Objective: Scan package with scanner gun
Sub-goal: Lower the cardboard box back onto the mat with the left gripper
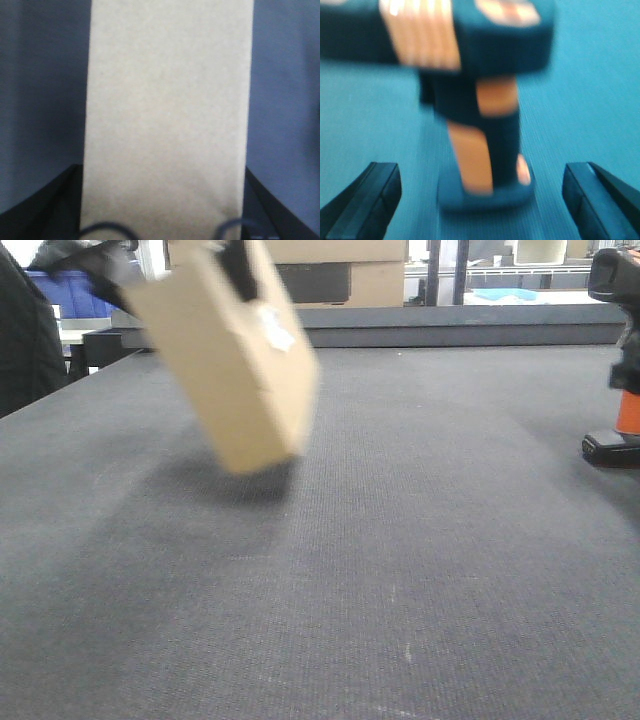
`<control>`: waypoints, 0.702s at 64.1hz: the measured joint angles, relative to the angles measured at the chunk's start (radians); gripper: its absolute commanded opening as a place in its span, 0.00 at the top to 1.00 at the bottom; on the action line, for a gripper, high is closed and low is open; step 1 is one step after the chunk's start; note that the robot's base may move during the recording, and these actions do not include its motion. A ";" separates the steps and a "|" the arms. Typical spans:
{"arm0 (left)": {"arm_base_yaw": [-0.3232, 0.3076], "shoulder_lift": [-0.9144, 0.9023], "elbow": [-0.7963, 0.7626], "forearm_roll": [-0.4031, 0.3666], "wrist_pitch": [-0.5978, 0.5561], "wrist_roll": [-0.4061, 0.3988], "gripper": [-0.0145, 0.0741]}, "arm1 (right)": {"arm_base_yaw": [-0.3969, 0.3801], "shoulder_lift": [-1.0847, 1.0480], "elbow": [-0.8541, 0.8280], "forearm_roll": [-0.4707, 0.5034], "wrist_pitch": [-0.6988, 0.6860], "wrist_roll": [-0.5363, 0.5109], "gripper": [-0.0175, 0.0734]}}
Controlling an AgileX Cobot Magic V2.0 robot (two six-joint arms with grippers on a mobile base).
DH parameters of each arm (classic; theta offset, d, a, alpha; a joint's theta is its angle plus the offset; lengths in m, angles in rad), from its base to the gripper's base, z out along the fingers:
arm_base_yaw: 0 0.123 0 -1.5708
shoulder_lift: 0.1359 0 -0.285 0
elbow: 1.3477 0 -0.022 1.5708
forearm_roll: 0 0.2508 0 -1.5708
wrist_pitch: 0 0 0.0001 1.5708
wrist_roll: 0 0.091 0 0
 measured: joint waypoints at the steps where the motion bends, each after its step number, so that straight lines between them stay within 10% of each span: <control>1: 0.006 -0.005 0.000 0.015 0.009 0.000 0.96 | 0.000 -0.010 0.015 0.000 0.003 0.000 0.19; 19: 0.143 -0.034 -0.002 0.285 0.225 0.044 0.96 | 0.000 -0.231 0.131 -0.018 0.118 0.000 0.19; 45: 0.194 -0.006 -0.002 0.297 0.229 0.135 0.92 | 0.000 -0.319 0.138 -0.037 0.207 0.000 0.19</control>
